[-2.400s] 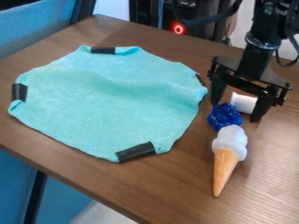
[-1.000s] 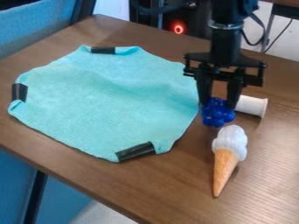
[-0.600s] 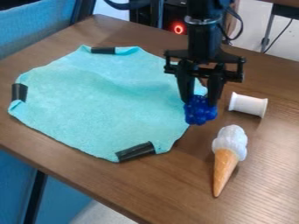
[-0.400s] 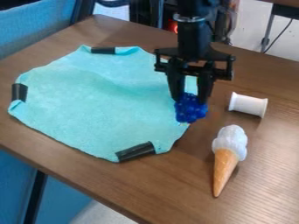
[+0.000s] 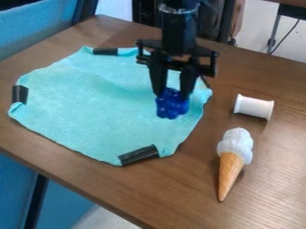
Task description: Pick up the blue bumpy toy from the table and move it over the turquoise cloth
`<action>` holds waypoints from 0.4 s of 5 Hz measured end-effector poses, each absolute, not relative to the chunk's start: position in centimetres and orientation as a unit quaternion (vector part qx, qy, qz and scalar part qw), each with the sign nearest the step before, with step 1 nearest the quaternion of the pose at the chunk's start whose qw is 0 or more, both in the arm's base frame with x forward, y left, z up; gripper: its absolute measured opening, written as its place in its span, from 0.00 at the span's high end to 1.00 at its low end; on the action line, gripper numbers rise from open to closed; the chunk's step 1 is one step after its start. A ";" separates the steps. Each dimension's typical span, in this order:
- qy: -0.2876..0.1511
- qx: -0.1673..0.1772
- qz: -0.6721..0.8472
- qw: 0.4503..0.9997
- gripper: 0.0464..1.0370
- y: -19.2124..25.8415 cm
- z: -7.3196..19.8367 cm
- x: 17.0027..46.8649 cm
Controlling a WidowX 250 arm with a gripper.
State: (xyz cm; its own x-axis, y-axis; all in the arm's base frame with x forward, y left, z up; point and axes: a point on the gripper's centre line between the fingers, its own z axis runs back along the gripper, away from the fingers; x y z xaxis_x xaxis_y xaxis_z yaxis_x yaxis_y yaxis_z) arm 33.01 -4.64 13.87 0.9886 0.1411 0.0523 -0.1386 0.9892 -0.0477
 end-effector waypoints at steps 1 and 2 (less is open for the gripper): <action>-0.020 0.017 0.073 0.997 0.54 -3.6 13.4 32.6; -0.009 0.045 0.064 0.997 0.54 -3.0 12.5 31.9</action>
